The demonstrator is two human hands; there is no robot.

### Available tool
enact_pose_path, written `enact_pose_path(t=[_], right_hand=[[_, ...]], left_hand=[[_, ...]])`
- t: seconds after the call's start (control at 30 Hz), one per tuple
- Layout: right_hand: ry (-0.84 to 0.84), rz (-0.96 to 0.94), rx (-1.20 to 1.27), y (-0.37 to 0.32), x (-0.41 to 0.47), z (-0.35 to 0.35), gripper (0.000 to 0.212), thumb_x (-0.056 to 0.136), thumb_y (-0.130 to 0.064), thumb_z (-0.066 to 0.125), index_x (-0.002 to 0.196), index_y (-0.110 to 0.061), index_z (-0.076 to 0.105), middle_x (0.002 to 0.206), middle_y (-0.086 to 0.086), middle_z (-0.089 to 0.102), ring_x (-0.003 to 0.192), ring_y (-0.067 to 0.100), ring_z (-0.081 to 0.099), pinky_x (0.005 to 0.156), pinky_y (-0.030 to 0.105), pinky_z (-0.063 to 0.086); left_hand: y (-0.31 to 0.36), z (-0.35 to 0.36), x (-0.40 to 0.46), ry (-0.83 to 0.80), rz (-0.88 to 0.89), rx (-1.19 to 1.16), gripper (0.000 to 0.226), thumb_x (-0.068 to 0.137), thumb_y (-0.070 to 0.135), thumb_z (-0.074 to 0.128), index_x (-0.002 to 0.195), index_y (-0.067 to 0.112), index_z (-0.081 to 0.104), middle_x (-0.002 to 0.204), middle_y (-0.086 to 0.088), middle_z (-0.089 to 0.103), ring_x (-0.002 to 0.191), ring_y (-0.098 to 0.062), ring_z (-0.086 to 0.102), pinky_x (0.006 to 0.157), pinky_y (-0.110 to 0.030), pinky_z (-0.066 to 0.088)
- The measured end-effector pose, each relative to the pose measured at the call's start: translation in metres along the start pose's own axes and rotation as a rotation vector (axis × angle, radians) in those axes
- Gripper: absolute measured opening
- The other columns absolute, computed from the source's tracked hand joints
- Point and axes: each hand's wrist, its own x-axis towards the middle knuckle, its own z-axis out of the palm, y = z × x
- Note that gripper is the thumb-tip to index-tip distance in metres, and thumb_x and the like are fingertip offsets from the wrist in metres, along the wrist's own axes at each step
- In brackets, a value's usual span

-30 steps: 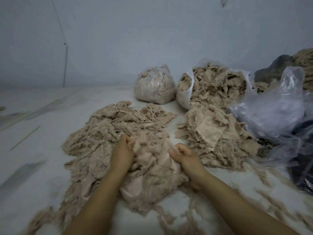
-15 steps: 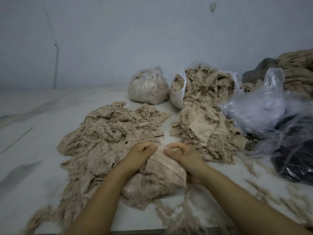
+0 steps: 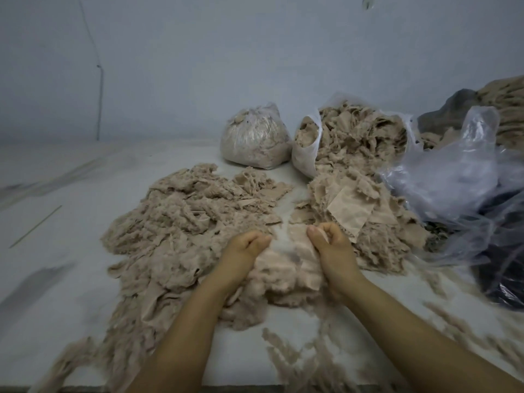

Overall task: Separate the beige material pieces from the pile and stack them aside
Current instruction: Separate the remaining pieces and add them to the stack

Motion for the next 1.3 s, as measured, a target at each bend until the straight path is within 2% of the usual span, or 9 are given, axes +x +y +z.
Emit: enact_pose_path(t=[0.1,0.27,0.33,0.4,0.67,0.9,1.1,1.2,1.3], right_hand=[[-0.199,0.145,0.148,-0.004,0.004,-0.013,0.021,0.09,-0.02,0.063,0.073,-0.013,0.055,0.064,0.003,0.059,0.056,0.014,0.058,0.051,0.026,0.047],[-0.191,0.096,0.318,-0.007,0.0,0.005,0.017,0.086,-0.007,0.066,0.076,-0.009,0.052,0.063,0.002,0.061,0.058,0.013,0.061,0.052,0.027,0.052],[-0.072,0.067,0.323,-0.012,0.003,0.008,0.025,0.084,-0.007,0.069,0.07,-0.011,0.049,0.063,0.005,0.056,0.061,0.017,0.056,0.055,0.03,0.049],[-0.019,0.07,0.242,-0.016,0.011,-0.001,0.029,0.082,-0.01,0.072,0.069,-0.014,0.047,0.066,0.005,0.053,0.061,0.017,0.053,0.055,0.029,0.044],[0.136,-0.017,0.094,-0.009,0.027,-0.027,0.025,0.09,-0.018,0.063,0.065,-0.019,0.059,0.06,-0.007,0.053,0.062,0.013,0.046,0.062,0.028,0.037],[0.089,-0.371,-0.283,-0.036,0.07,-0.058,0.017,0.091,-0.027,0.061,0.075,-0.027,0.065,0.072,-0.011,0.063,0.063,-0.001,0.053,0.06,0.014,0.04],[0.439,-0.394,-0.982,-0.068,0.125,-0.097,0.03,0.098,-0.032,0.047,0.121,-0.017,0.06,0.125,0.014,0.053,0.116,0.034,0.046,0.093,0.042,0.037],[0.196,-0.564,-1.17,-0.03,0.103,-0.082,0.036,0.098,-0.035,0.044,0.129,-0.022,0.056,0.133,0.011,0.049,0.124,0.032,0.041,0.102,0.043,0.028],[-0.156,-0.345,-1.353,-0.002,0.098,-0.075,0.042,0.101,-0.041,0.034,0.14,-0.028,0.041,0.152,0.0,0.029,0.142,0.02,0.02,0.113,0.05,0.009]], left_hand=[[-0.001,-0.012,-0.001,0.078,-0.03,-0.006,0.027,0.095,0.021,0.055,0.075,0.005,0.059,0.062,0.0,0.046,0.054,-0.006,0.041,0.054,-0.022,0.033],[0.018,0.024,-0.003,-0.272,-0.111,0.045,0.04,0.079,0.039,0.074,0.111,0.016,0.065,0.098,0.008,0.071,0.088,-0.005,0.066,0.074,-0.018,0.051],[0.019,0.035,-0.006,-0.156,-0.061,0.015,0.009,0.086,0.018,0.067,0.088,0.009,0.065,0.07,0.001,0.065,0.058,-0.01,0.059,0.055,-0.019,0.045],[0.015,0.033,-0.007,-0.037,-0.084,-0.048,0.026,0.094,0.011,0.056,0.067,0.01,0.055,0.045,0.004,0.048,0.037,-0.007,0.039,0.043,-0.021,0.032],[0.012,0.025,-0.006,-0.128,-0.177,-0.1,0.045,0.093,0.029,0.056,0.052,0.015,0.046,0.045,0.0,0.033,0.036,-0.008,0.026,0.038,-0.016,0.024],[-0.003,0.012,0.0,0.127,-0.227,-0.118,0.035,0.097,0.026,0.049,0.068,0.007,0.053,0.044,0.006,0.04,0.035,-0.005,0.027,0.037,-0.015,0.025],[-0.006,0.01,0.002,-0.121,-0.084,0.128,0.017,0.088,0.022,0.066,0.074,0.012,0.066,0.07,0.002,0.058,0.063,-0.005,0.051,0.06,-0.013,0.04],[-0.011,-0.003,-0.002,-0.363,-0.179,0.266,0.028,0.079,0.025,0.076,0.104,0.025,0.065,0.103,0.017,0.062,0.088,0.012,0.058,0.075,-0.003,0.042],[-0.02,-0.007,-0.005,-0.433,-0.13,0.478,0.026,0.081,0.018,0.075,0.106,0.022,0.066,0.119,0.015,0.053,0.108,0.009,0.051,0.085,0.0,0.038]])
